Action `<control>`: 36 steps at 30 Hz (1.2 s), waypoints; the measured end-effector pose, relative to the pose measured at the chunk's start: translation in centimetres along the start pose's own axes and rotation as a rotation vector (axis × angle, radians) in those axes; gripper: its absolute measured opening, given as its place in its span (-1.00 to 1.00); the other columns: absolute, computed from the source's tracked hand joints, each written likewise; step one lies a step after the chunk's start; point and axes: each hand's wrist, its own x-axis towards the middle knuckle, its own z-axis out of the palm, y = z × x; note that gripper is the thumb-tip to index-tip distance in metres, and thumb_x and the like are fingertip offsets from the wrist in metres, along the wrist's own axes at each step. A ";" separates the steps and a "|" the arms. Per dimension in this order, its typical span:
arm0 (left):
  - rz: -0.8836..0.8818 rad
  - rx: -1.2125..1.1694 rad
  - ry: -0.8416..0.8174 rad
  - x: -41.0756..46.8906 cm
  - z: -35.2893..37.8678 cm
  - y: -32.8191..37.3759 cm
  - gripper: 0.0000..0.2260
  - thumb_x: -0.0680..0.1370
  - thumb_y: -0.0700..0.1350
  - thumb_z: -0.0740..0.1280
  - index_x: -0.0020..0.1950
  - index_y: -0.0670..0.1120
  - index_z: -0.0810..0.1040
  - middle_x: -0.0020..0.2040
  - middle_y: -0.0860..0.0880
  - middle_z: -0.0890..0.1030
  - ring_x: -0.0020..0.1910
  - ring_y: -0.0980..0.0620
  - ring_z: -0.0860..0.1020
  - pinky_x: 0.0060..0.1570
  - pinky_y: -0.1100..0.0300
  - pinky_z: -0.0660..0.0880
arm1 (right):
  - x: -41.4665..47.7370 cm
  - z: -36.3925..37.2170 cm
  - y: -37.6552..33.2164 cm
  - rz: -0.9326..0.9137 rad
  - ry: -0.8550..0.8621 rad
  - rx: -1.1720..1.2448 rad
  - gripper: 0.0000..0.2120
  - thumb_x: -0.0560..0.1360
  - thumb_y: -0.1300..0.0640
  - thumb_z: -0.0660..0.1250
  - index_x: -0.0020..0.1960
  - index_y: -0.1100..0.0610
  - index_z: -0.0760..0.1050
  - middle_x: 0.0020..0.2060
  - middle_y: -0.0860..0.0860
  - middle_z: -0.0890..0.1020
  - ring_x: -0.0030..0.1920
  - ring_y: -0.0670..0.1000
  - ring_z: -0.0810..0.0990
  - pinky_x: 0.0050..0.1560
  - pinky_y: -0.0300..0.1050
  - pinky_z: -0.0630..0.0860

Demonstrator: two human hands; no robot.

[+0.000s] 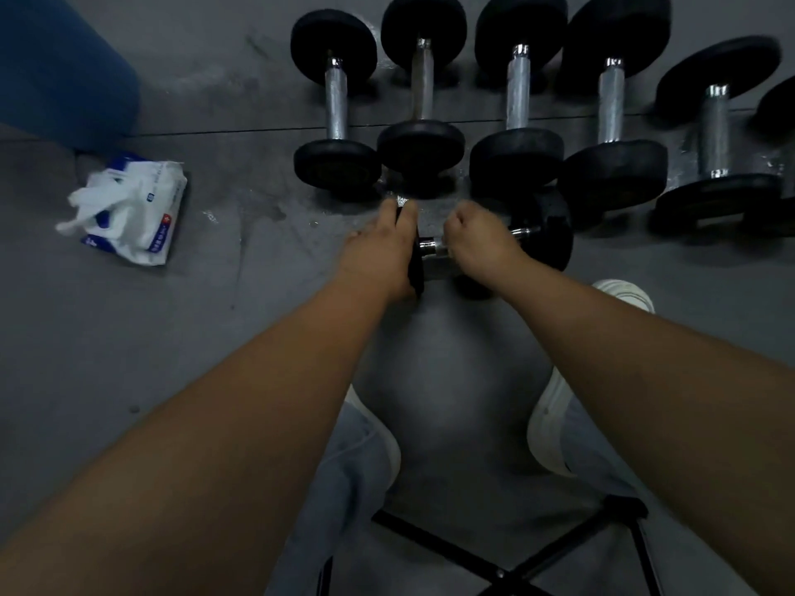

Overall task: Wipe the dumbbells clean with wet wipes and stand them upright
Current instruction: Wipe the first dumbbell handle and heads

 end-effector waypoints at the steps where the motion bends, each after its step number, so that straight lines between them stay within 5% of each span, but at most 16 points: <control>1: 0.000 -0.001 -0.006 0.0 -0.1 0.0 0.08 0.26 0.01 0.62 0.58 -0.06 0.00 0.53 -0.11 0.12 0.34 -0.22 0.42 0.21 -0.07 0.41 | 0.2 0.2 -0.1 0.024 0.005 0.056 -0.83 0.58 0.17 0.13 0.05 0.23 0.44 -0.03 0.25 0.59 0.00 0.20 0.57 0.00 -0.05 0.48; 4: 0.005 -0.007 -0.012 0.1 -0.1 -0.1 0.09 0.26 0.00 0.62 0.58 -0.05 -0.02 0.54 -0.10 0.09 0.36 -0.21 0.41 0.22 -0.07 0.40 | 0.5 0.2 -0.1 0.137 -0.014 0.171 -0.85 0.53 0.21 0.19 0.08 0.21 0.38 -0.07 0.21 0.60 -0.03 0.20 0.60 -0.02 -0.03 0.53; 8: 0.001 -0.012 -0.017 0.1 -0.2 0.0 0.11 0.25 0.00 0.63 0.58 -0.05 -0.03 0.55 -0.10 0.07 0.36 -0.22 0.41 0.23 -0.06 0.40 | 1.3 -1.2 -0.1 0.217 -0.119 0.075 -0.88 0.54 0.21 0.19 -0.17 0.14 0.43 0.06 0.25 0.60 0.08 0.22 0.58 -0.09 -0.14 0.42; 11: -0.003 -0.013 -0.020 0.0 -0.1 0.0 0.11 0.26 0.00 0.62 0.59 -0.05 -0.04 0.55 -0.10 0.06 0.36 -0.21 0.40 0.24 -0.07 0.39 | 1.5 -1.5 0.1 0.257 -0.181 0.048 -0.86 0.50 0.23 0.25 -0.04 0.23 0.57 -0.11 0.16 0.62 -0.03 0.14 0.65 -0.25 -0.24 0.44; 16: -0.003 -0.018 -0.015 0.0 -0.1 0.0 0.10 0.24 0.00 0.63 0.57 -0.05 -0.01 0.54 -0.10 0.08 0.34 -0.23 0.41 0.22 -0.09 0.40 | 1.5 -2.9 0.0 0.004 0.040 -0.161 -0.93 0.43 0.12 0.28 -0.13 0.09 0.51 -0.10 0.12 0.61 -0.05 0.15 0.58 -0.13 -0.13 0.46; 19: 0.000 -0.026 -0.005 0.1 -0.3 -0.1 0.07 0.23 -0.01 0.62 0.56 -0.05 0.03 0.53 -0.09 0.11 0.33 -0.23 0.43 0.18 -0.08 0.43 | -0.1 -1.0 0.0 -0.077 -0.111 -0.181 -0.85 0.50 0.03 0.21 -0.17 0.09 0.45 -0.14 0.09 0.56 -0.05 0.14 0.55 -0.18 -0.14 0.33; 22: 0.004 -0.032 -0.004 0.1 0.0 -0.1 0.08 0.24 -0.02 0.61 0.57 -0.04 0.00 0.55 -0.09 0.08 0.35 -0.22 0.41 0.21 -0.09 0.41 | -1.5 0.3 1.5 -0.048 -0.245 -0.383 -0.81 0.51 0.02 0.18 -0.01 0.12 0.45 0.03 0.19 0.60 0.04 0.18 0.56 -0.08 -0.10 0.41; 27: 0.004 -0.025 -0.022 0.4 -0.4 -0.3 0.09 0.22 -0.01 0.64 0.56 -0.06 0.02 0.53 -0.09 0.11 0.34 -0.23 0.43 0.20 -0.08 0.43 | -1.9 1.0 1.8 -0.009 -0.018 0.140 -0.67 0.49 0.18 0.31 0.21 0.12 0.34 -0.06 0.09 0.57 -0.10 0.07 0.55 -0.16 -0.14 0.46; 32: 0.000 -0.015 -0.017 0.3 -0.4 -0.1 0.10 0.22 -0.02 0.64 0.57 -0.05 0.00 0.54 -0.11 0.10 0.36 -0.23 0.41 0.24 -0.08 0.41 | -2.0 1.0 0.9 0.357 -0.122 1.413 -0.68 0.51 0.39 0.23 0.24 0.22 0.48 -0.13 0.06 0.58 -0.31 -0.11 0.55 -0.48 -0.34 0.37; 34: -0.005 -0.019 -0.016 0.3 -0.3 -0.1 0.12 0.21 -0.01 0.64 0.57 -0.05 -0.01 0.55 -0.10 0.09 0.37 -0.22 0.40 0.25 -0.08 0.41 | -2.1 0.8 1.5 0.411 -0.026 1.639 -0.69 0.52 0.44 0.19 0.20 0.23 0.52 -0.07 0.07 0.61 -0.28 -0.11 0.61 -0.46 -0.38 0.40; 36: -0.007 -0.016 -0.013 0.2 -0.2 -0.2 0.12 0.21 -0.01 0.65 0.57 -0.04 0.00 0.54 -0.09 0.09 0.37 -0.22 0.39 0.25 -0.07 0.40 | -2.2 1.2 1.5 0.406 0.105 1.586 -0.64 0.52 0.43 0.20 0.27 0.23 0.47 -0.01 0.07 0.59 -0.30 -0.10 0.60 -0.43 -0.34 0.44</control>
